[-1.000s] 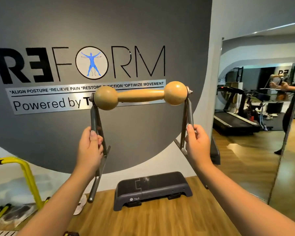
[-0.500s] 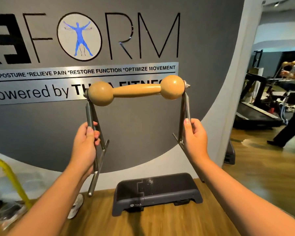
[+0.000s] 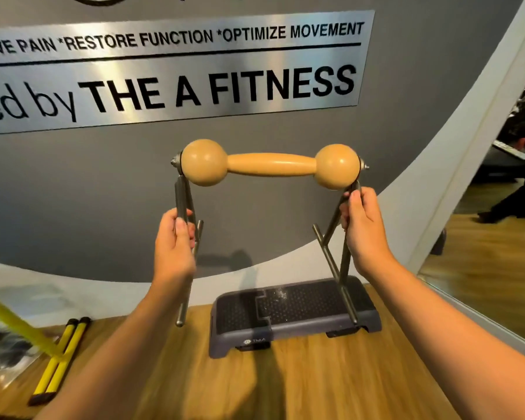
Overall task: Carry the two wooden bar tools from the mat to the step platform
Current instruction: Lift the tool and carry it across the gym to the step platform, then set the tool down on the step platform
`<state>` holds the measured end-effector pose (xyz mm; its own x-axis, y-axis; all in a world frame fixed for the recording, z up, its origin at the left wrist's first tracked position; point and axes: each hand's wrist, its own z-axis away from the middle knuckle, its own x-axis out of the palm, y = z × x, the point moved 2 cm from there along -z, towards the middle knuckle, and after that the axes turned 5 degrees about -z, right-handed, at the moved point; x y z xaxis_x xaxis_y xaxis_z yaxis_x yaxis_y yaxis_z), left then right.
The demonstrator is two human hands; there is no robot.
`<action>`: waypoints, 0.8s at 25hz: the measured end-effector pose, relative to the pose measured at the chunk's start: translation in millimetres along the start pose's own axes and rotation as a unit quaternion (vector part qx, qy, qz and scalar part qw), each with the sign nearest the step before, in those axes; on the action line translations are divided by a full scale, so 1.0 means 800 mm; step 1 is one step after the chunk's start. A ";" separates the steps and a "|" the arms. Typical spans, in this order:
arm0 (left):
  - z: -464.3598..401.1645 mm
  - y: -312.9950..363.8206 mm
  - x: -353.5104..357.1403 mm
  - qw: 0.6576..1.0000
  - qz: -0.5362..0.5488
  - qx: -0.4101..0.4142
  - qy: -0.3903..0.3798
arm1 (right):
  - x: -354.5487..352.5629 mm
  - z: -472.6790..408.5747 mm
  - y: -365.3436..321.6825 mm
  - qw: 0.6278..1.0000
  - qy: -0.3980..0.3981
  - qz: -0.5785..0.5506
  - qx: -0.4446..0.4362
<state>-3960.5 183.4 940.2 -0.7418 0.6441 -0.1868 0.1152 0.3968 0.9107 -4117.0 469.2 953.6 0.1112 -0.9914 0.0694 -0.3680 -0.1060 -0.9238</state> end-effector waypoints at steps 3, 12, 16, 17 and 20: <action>-0.038 -0.058 0.032 1.000 -0.004 0.010 -0.011 | 0.019 -0.041 0.077 1.000 0.004 -0.012 0.021; -0.165 -0.288 0.136 0.981 -0.171 -0.036 -0.086 | 0.086 -0.174 0.319 0.988 -0.005 -0.073 0.138; -0.195 -0.411 0.177 0.970 -0.211 -0.051 -0.110 | 0.105 -0.193 0.454 0.974 0.026 -0.089 0.205; -0.198 -0.437 0.186 0.968 -0.212 -0.057 -0.118 | 0.107 -0.192 0.485 0.970 0.031 -0.102 0.220; -0.206 -0.548 0.220 0.961 -0.213 -0.088 -0.152 | 0.114 -0.189 0.603 0.954 0.068 -0.130 0.260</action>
<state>-4250.6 14.8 568.7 -0.4670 0.6191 -0.6314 -0.2891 0.5679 0.7706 -4423.7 315.7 571.4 0.0031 -0.9414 0.3373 0.1685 -0.3319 -0.9281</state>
